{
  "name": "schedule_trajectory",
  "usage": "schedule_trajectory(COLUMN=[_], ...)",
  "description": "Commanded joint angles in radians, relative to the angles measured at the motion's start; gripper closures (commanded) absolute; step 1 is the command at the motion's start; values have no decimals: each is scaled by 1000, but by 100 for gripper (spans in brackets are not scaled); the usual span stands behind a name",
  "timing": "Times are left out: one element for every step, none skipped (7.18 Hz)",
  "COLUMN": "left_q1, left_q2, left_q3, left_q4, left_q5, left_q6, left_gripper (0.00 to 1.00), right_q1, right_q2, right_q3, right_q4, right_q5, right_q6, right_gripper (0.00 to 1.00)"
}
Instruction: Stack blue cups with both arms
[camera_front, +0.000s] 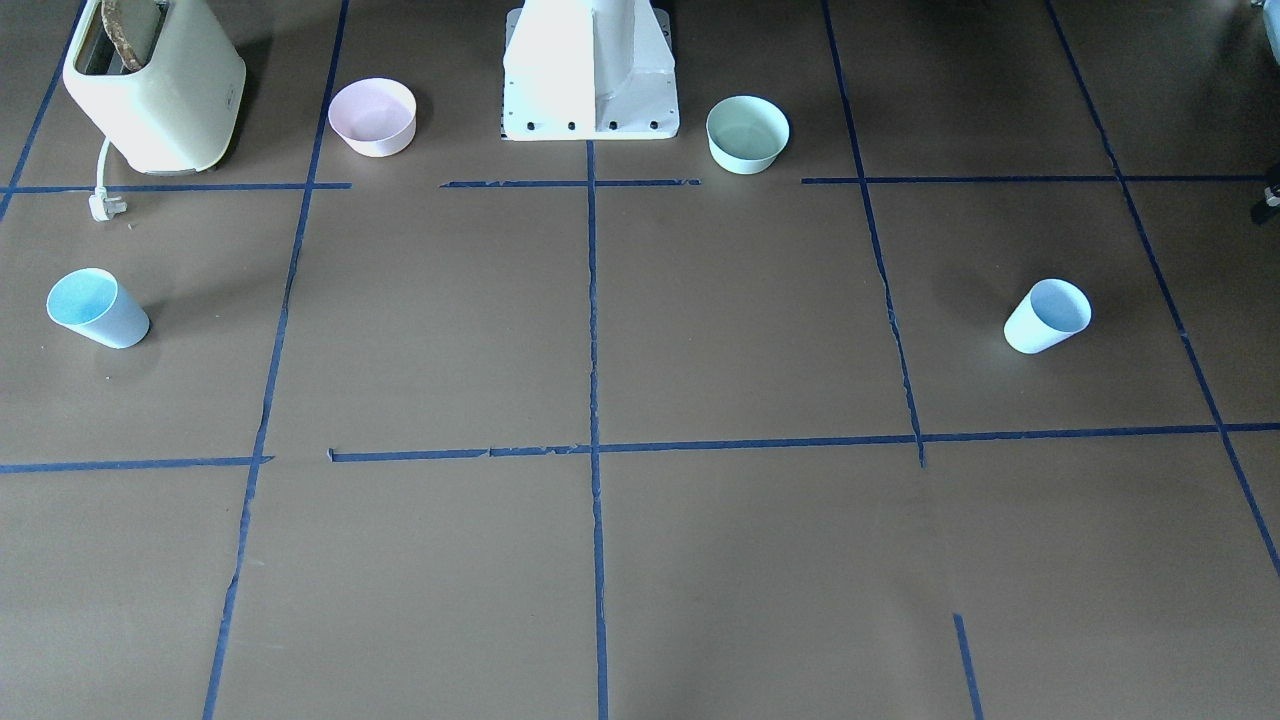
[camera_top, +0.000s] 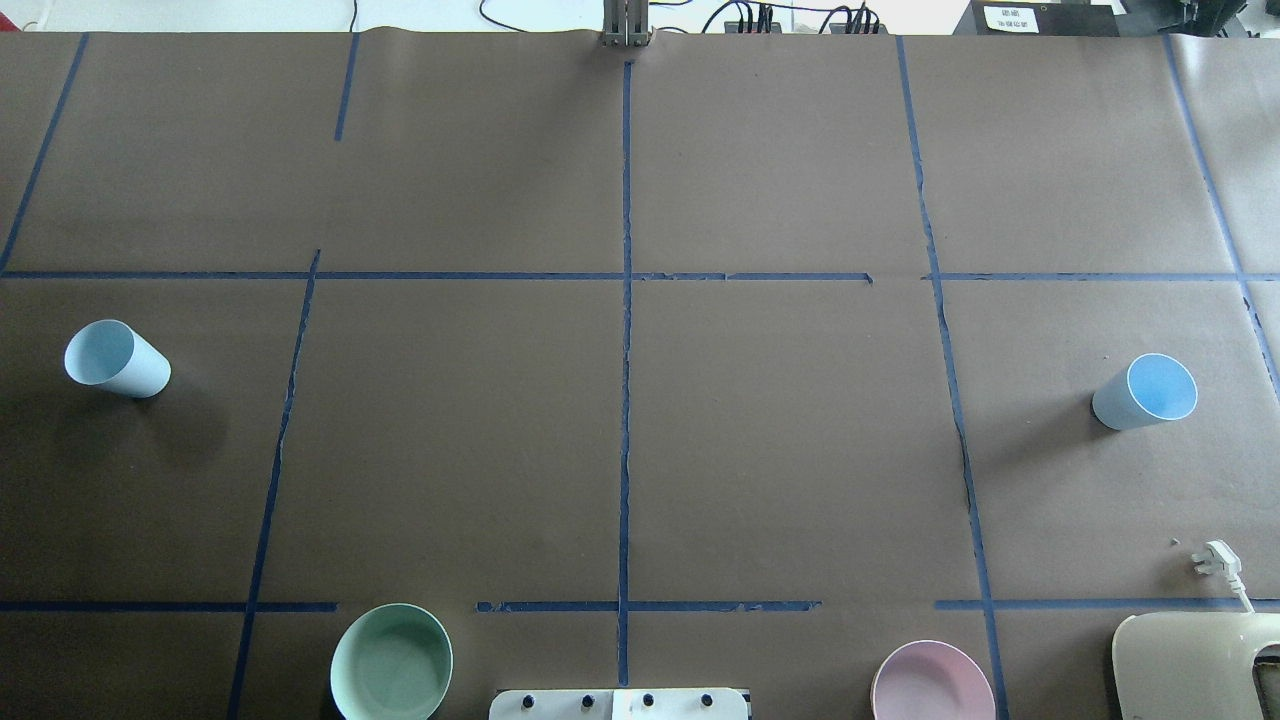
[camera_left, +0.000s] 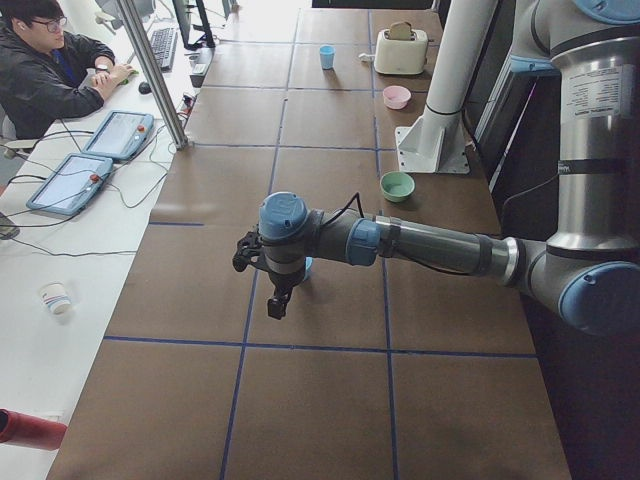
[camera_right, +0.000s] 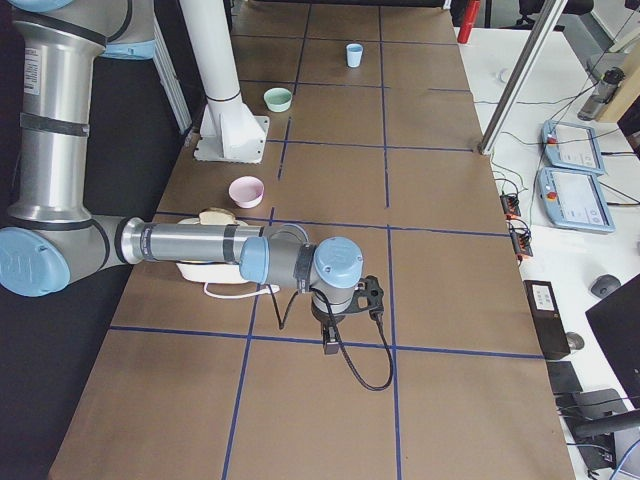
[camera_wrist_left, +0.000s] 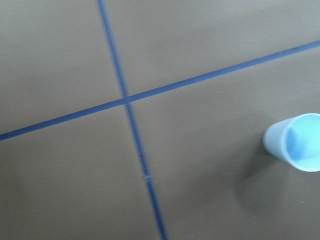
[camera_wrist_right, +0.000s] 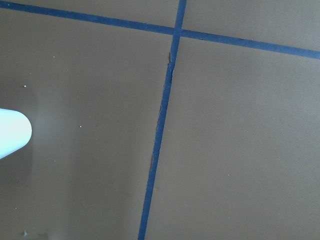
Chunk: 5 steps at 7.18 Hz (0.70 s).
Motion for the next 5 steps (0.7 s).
schedule_trajectory(left_q1=[161, 239, 319, 350, 364], left_q2=[-1, -1, -10, -21, -39], left_q3=[69, 146, 194, 196, 205], left_q4=[-289, -503, -643, -659, -656], left_q5=[50, 123, 166, 185, 186], left_q6=[-401, -593, -741, -804, -823], left_gripper=[0, 0, 0, 0, 0], right_q1=[-1, -3, -3, -3, -3], right_q2=[-1, -1, -1, -1, -1], right_q3=[1, 0, 1, 0, 0], right_q4=[0, 0, 0, 0, 0], right_q5=[0, 0, 0, 0, 0], right_q6=[0, 0, 0, 0, 0], right_gripper=[0, 0, 0, 0, 0])
